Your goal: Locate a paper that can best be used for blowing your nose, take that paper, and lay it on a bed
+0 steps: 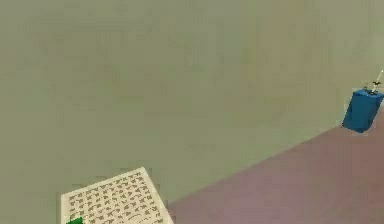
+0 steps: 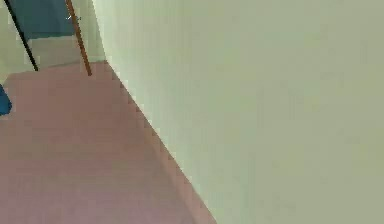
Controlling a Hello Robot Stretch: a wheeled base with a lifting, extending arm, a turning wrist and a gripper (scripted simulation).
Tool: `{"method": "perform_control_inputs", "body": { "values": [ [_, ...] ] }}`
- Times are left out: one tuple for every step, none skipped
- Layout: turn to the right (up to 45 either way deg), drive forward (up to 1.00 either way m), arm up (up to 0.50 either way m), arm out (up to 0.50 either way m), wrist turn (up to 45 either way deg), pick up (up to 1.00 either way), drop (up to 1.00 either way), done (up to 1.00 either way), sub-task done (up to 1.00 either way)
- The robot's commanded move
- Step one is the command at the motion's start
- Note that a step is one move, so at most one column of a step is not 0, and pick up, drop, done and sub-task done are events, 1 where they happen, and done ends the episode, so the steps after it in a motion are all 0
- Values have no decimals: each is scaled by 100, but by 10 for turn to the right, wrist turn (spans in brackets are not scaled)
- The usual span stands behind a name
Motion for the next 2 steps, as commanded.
{"method": "perform_control_inputs", "body": {
  "values": [
    [450,0,0,0,0,0,0,0,0],
    [90,0,0,0,0,0,0,0,0]
  ]
}}
